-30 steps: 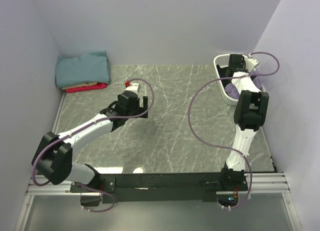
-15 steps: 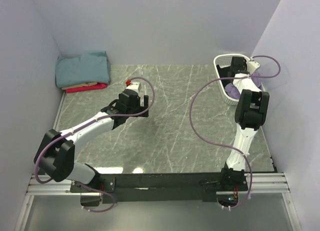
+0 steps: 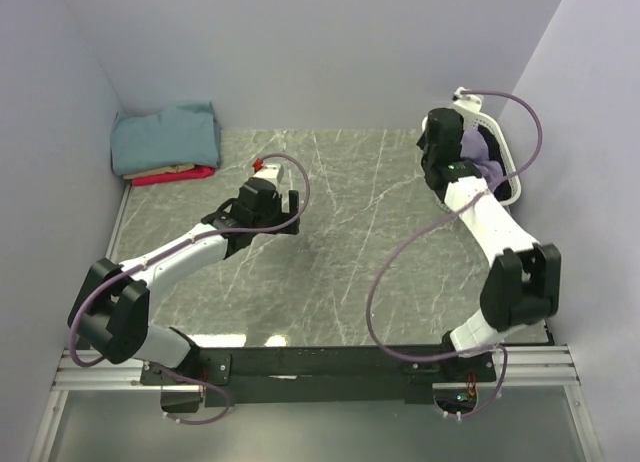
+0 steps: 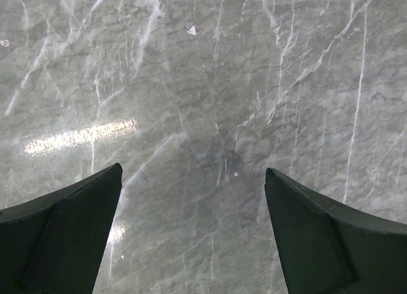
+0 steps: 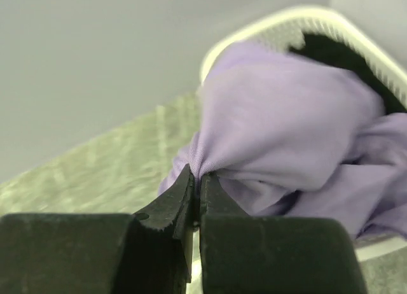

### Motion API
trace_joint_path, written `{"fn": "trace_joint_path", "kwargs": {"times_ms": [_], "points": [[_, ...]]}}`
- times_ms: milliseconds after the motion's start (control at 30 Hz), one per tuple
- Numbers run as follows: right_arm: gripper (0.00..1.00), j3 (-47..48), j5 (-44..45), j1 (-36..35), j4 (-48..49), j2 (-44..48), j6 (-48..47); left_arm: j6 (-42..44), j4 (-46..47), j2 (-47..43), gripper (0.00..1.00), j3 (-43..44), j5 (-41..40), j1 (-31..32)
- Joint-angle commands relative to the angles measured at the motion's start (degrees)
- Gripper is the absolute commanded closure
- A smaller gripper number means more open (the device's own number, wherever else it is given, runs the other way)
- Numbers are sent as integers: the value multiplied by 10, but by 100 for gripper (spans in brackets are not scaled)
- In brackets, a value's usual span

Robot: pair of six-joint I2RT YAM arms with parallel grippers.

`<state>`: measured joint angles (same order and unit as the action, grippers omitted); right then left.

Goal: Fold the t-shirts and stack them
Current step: Grab the tshirt from the pile, then move the tshirt to the center of the board

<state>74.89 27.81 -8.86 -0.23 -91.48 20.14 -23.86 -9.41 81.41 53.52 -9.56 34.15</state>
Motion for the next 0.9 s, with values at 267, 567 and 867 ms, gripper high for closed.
{"fn": "trace_joint_path", "kwargs": {"times_ms": [267,567,867], "points": [[100,50,3,-100,9,255,-100,-27,19,-56,1,12,-5,-3],[97,210,-245,-114,-173,281,-94,-52,11,-113,1,-3,-60,-4],[93,231,-490,-146,-231,257,-24,-76,-10,-189,1,-27,-99,-4]]}}
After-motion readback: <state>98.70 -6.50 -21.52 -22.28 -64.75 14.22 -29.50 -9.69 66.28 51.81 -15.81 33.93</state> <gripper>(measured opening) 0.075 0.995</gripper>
